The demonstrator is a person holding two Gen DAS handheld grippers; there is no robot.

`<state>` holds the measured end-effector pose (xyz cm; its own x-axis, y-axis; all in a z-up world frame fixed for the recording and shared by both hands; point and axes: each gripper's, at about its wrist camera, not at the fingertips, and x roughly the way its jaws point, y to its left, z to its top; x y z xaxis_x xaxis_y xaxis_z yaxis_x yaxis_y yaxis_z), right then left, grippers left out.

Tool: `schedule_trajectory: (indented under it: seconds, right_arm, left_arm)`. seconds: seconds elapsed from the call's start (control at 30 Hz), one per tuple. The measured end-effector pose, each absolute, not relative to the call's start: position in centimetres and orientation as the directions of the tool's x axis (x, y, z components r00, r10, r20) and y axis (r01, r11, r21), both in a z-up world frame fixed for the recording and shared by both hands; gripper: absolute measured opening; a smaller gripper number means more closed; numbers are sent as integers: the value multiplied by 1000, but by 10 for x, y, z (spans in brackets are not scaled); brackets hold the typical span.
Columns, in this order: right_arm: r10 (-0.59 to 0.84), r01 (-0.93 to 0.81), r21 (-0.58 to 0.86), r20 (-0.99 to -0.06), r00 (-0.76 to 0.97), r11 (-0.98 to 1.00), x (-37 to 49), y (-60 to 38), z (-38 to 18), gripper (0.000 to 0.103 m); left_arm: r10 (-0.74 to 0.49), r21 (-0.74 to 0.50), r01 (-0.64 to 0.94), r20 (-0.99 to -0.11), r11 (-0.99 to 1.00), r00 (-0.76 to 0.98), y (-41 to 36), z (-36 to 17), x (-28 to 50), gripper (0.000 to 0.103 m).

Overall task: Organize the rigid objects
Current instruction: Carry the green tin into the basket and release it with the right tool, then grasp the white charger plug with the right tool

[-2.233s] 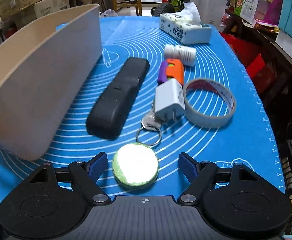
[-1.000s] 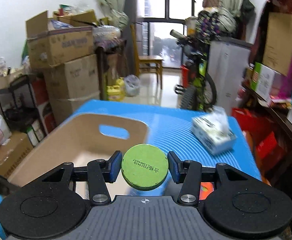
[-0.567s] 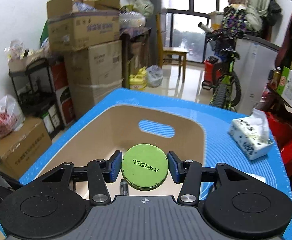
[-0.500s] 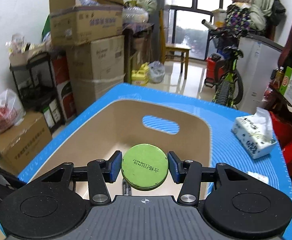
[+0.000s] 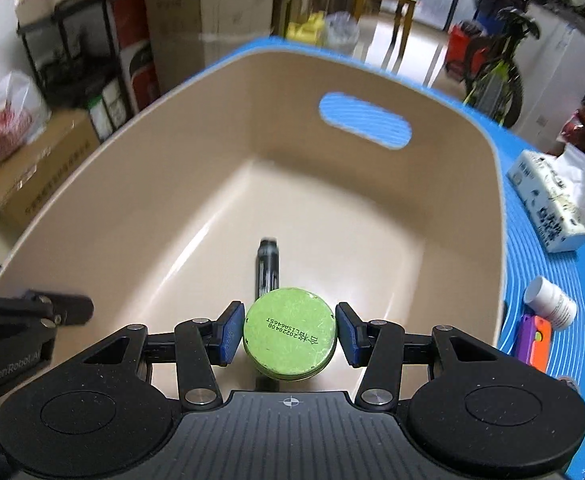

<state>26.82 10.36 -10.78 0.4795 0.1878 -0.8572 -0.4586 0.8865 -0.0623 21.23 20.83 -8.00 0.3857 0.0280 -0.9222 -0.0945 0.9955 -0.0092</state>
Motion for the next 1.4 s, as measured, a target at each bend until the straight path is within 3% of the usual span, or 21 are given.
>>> schedule_trajectory:
  seconds: [0.27,0.33,0.4,0.6,0.9,1.07,1.4]
  right_arm:
    - [154,-453,-35,-914,375,891,276,108,-117,55]
    - [161,-440,-26,-910,383,898,276,106,-115,62]
    - [187,-429,-8,-892,411,903,274,101,-110,69]
    - [235,-445,-1,-848,475,895,257,89,-95,69]
    - [311,-387,40,-672,672,921,221,21,-42,70]
    - [252,-299,26,-613,749,954,220,-26,-33,70]
    - [50,-205,-159,-659,750,966,224,-88,-95,61]
  left_arm:
    - [30,-7,-95,-922,995,385,207,-80,213,5]
    - [29,-8,-95,-922,995,385,207,-80,213,5]
    - [27,-10,-95,-923,995,385,208,-80,213,5]
    - [26,-11,-94,-922,996,385,206,-80,213,5]
    - [27,-10,-95,-923,995,384,206,-80,213,5]
    - [27,-11,-95,-923,995,384,206,-80,213,5]
    - [27,-10,-93,-923,996,384,207,-80,213,5]
